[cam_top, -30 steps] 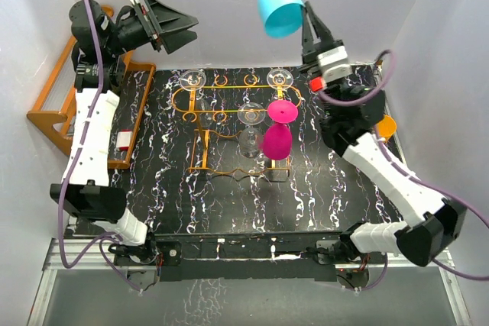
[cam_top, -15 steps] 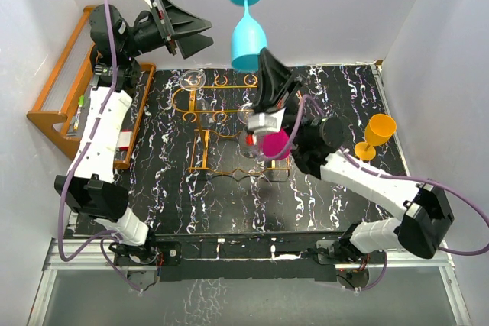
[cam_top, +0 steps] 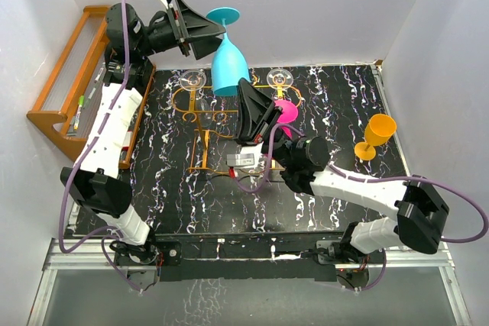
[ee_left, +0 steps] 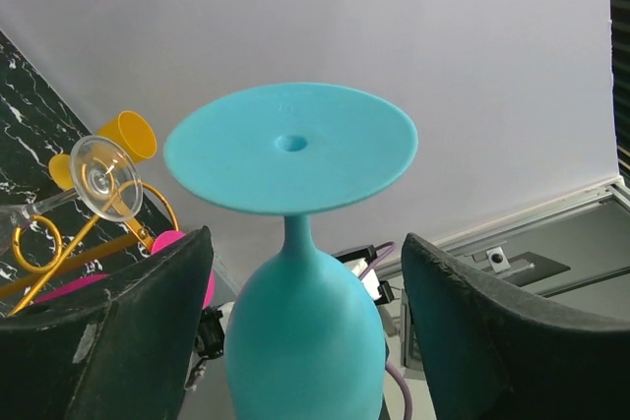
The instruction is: Place the wine glass upside down on the wine glass rack
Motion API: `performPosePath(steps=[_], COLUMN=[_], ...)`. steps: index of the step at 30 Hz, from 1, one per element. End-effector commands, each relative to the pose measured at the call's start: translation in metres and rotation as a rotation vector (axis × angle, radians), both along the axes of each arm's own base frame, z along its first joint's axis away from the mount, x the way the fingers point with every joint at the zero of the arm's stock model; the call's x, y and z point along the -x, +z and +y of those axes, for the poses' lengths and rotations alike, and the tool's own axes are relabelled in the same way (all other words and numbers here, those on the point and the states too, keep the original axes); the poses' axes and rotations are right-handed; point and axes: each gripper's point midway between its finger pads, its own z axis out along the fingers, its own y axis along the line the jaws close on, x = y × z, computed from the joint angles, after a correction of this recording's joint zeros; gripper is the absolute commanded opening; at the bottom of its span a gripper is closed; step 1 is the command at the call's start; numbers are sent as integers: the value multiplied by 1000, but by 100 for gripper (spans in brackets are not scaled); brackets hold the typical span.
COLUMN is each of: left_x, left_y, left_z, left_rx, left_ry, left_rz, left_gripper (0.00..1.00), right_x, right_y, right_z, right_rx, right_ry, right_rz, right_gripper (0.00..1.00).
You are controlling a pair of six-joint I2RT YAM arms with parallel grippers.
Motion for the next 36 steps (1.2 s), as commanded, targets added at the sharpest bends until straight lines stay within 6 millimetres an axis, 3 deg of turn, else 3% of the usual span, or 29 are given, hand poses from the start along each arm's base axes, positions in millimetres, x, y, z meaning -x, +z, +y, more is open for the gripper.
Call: performPosePath(steps=[1,4,9,16,19,30,36], left_x=[21,25,37,46,53,79,79], left_y=[16,18,22,29,33,49,44], left_z=[2,2,0,0,0,2,2], left_rx=[6,5,1,2,-1,-18,-25], left_ry=[-14,-25,-48,-66,-87,-183,-185], left_rz=[-35,-56,-91,-136,-167,-316,-302], left_gripper=[73,63,22,18,0,0,10], right_x=[9,6,2,11,20,43,38], right_y=[36,35,31,28,25,17,16], right_z=[-17,-7,4,12,14,20,20], right_rx=[-103,-84,-60,-80,-77,-26,-30], right_ry=[-35,-20,-16,100,175,386,368], right_rz=[-79,-71,-54,-42,-38,43,53], right_gripper=[8,8,8,8,8,8,8])
